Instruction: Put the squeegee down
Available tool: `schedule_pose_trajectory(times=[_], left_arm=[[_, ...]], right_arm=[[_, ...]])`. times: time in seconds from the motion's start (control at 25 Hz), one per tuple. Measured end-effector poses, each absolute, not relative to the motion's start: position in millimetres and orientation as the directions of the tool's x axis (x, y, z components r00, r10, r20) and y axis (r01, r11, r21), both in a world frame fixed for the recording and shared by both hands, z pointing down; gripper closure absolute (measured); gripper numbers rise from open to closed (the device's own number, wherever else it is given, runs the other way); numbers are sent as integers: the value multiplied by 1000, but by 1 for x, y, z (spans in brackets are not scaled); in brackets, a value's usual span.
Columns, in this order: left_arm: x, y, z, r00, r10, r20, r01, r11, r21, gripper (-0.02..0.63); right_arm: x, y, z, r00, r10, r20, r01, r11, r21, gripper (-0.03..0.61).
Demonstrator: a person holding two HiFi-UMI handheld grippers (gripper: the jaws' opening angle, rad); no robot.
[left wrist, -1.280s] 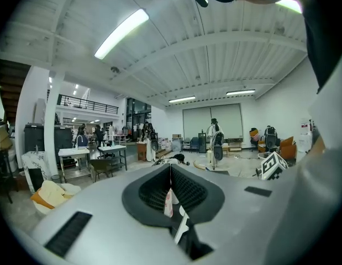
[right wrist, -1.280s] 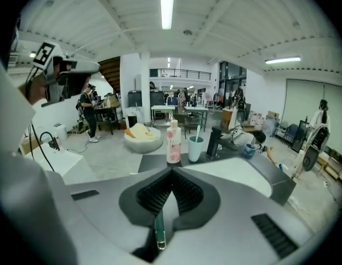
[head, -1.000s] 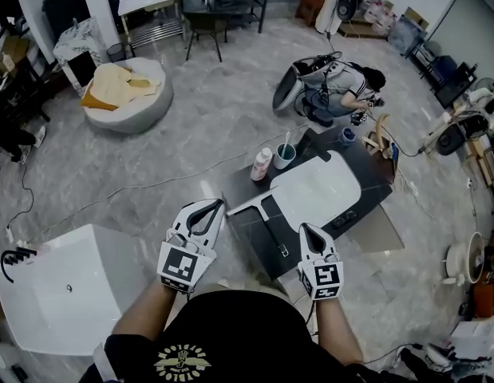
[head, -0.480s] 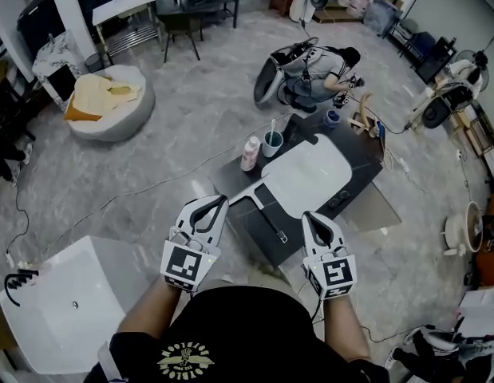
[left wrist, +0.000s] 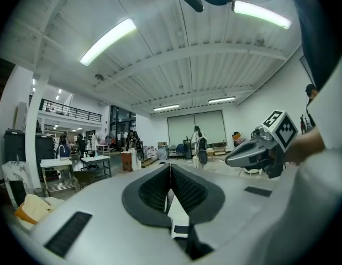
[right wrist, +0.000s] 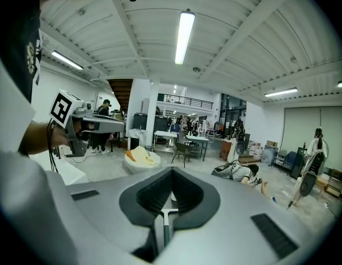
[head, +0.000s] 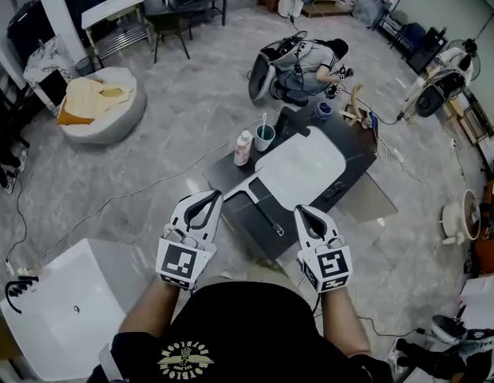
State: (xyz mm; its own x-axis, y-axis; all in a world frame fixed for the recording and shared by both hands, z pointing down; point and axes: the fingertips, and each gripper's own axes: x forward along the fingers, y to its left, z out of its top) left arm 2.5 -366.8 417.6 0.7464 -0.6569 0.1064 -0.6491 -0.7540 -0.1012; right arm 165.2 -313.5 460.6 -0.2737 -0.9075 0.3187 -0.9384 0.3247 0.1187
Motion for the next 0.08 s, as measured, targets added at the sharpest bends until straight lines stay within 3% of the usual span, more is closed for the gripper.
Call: schedule_pose_trajectory(times=[0.08], left_arm=[[5, -365, 416, 750, -654, 101, -646, -756, -104, 591]], right_arm=[[166, -314, 460, -276, -906, 320, -937, 328, 122, 551]])
